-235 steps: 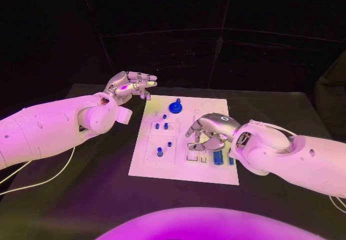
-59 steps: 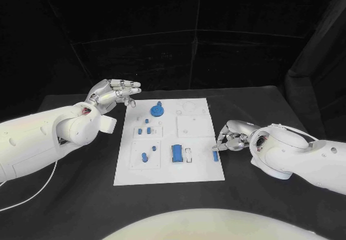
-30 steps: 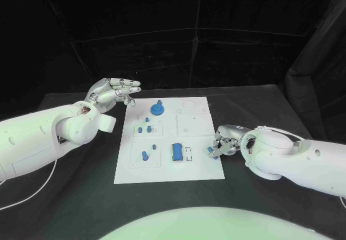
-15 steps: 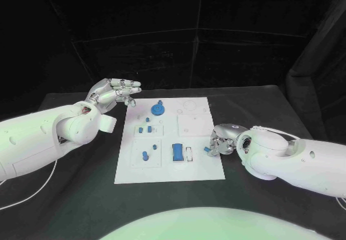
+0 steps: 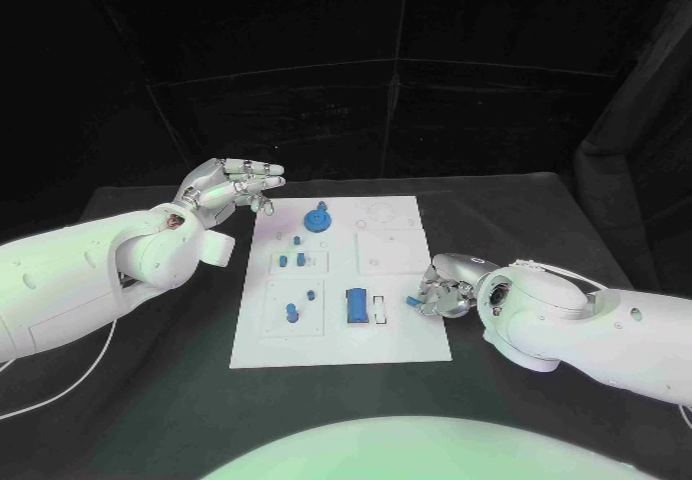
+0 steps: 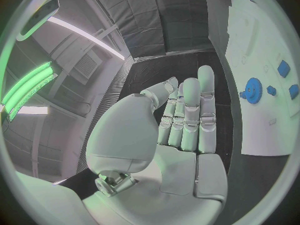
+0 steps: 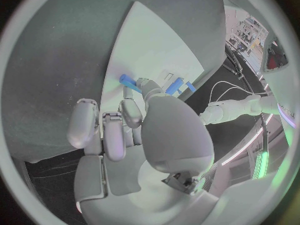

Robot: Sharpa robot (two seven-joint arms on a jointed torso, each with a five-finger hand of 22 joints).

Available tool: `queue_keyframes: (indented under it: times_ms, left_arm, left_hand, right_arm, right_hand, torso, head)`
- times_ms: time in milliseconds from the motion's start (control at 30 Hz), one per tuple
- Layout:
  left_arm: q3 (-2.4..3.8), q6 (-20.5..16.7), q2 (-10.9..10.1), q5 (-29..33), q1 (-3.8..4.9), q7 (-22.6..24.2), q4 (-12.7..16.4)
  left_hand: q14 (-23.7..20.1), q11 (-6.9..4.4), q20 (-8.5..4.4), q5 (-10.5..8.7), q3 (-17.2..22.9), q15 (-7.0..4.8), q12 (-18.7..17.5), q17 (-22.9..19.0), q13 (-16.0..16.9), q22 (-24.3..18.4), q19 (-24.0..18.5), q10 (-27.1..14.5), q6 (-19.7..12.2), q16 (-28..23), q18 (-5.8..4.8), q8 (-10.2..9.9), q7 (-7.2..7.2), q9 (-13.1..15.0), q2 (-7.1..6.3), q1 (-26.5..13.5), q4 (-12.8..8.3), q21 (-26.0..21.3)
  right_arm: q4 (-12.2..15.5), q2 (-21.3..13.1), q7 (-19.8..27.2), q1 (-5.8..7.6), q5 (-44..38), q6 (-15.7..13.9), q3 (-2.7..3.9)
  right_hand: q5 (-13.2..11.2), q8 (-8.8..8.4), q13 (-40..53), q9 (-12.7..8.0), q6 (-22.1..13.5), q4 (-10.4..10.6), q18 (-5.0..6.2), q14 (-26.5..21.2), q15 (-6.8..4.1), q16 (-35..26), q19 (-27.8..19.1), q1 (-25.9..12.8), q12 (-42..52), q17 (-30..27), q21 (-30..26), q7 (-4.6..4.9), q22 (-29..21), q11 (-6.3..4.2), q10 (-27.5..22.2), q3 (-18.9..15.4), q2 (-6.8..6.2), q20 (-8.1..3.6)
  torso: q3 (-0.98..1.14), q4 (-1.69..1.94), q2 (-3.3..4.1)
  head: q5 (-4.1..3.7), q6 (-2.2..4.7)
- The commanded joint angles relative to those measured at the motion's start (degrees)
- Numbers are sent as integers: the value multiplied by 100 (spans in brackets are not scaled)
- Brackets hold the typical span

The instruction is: Assemble the parts on the task board

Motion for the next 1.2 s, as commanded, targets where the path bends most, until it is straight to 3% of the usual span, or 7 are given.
queue_keyframes:
  times_ms: [33, 300, 500, 733, 800, 1200]
  left_arm:
    - [4, 65, 1, 21, 8, 12, 10]
    - [3, 65, -2, 21, 8, 9, 18]
    - [3, 74, -4, 21, 8, 2, 23]
    - [3, 81, -5, 21, 8, -2, 32]
    - [3, 81, -6, 21, 8, -3, 31]
    - [3, 92, -1, 21, 9, -7, 33]
  left_hand:
    - [-38, 8, -8, -24, -39, 9, 36, -5, -5, -5, -50, -49, -4, -16, 76, 38, 31, -9, 23, 47, 5, -28]
    - [-38, 8, -8, -24, -39, 9, 36, -5, -5, -5, -50, -49, -4, -16, 76, 38, 31, -9, 23, 47, 5, -28]
    - [-38, 8, -8, -24, -39, 9, 36, -5, -5, -5, -50, -49, -4, -16, 76, 38, 31, -9, 23, 47, 5, -28]
    - [-38, 8, -8, -24, -39, 9, 36, -5, -5, -5, -50, -49, -4, -16, 76, 38, 31, -9, 23, 47, 5, -28]
    - [-38, 8, -8, -24, -39, 9, 36, -5, -5, -5, -50, -49, -4, -16, 76, 38, 31, -9, 23, 47, 5, -28]
    - [-38, 8, -8, -24, -39, 9, 36, -5, -5, -5, -50, -49, -4, -16, 76, 38, 31, -9, 23, 47, 5, -28]
  right_arm:
    - [112, -14, 78, 13, 551, -608, 5]
    - [204, 43, 141, 15, 844, -885, 6]
    - [147, 172, 96, 15, 1013, -849, 7]
    - [26, 363, -44, 16, 1139, -670, 7]
    - [-10, 434, -72, 16, 1168, -658, 7]
    - [-168, 711, -266, 16, 1214, -436, 7]
  right_hand:
    - [25, -35, 5, 19, 59, 32, -95, 436, -21, -13, 29, -91, -2, 604, 3, 3, 19, 8, 41, 228, -171, 3]
    - [9, -40, 34, 50, 121, 97, -103, 443, -26, -3, 49, -287, 35, 630, 23, -1, 59, 1, 84, 496, -347, 5]
    - [158, 7, 90, 99, 249, 168, -113, 453, -48, 18, 81, -483, 114, 673, 56, -47, 118, -32, 151, 518, -436, -11]
    - [153, 98, 73, 185, 431, 298, -116, 460, -100, 34, 94, -751, 91, 708, 65, -131, 137, -97, 194, 436, -454, -55]
    - [147, 115, 55, 209, 461, 360, -120, 464, -112, 45, 107, -861, 71, 733, 76, -146, 158, -110, 211, 381, -448, -68]
    - [96, 148, 48, 280, 521, 500, -135, 481, -147, 84, 152, -1083, 71, 817, 115, -189, 233, -147, 279, 262, -355, -105]
  torso:
    - [-2, 9, 6]
    - [-3, -4, 6]
    - [-1, -4, 5]
    - [-3, 14, 9]
    - [-1, -3, 5]
    - [1, -6, 4]
  head:
    - [4, -2]
    - [37, -25]
    - [44, -36]
    - [38, -46]
    - [53, -47]
    - [78, -73]
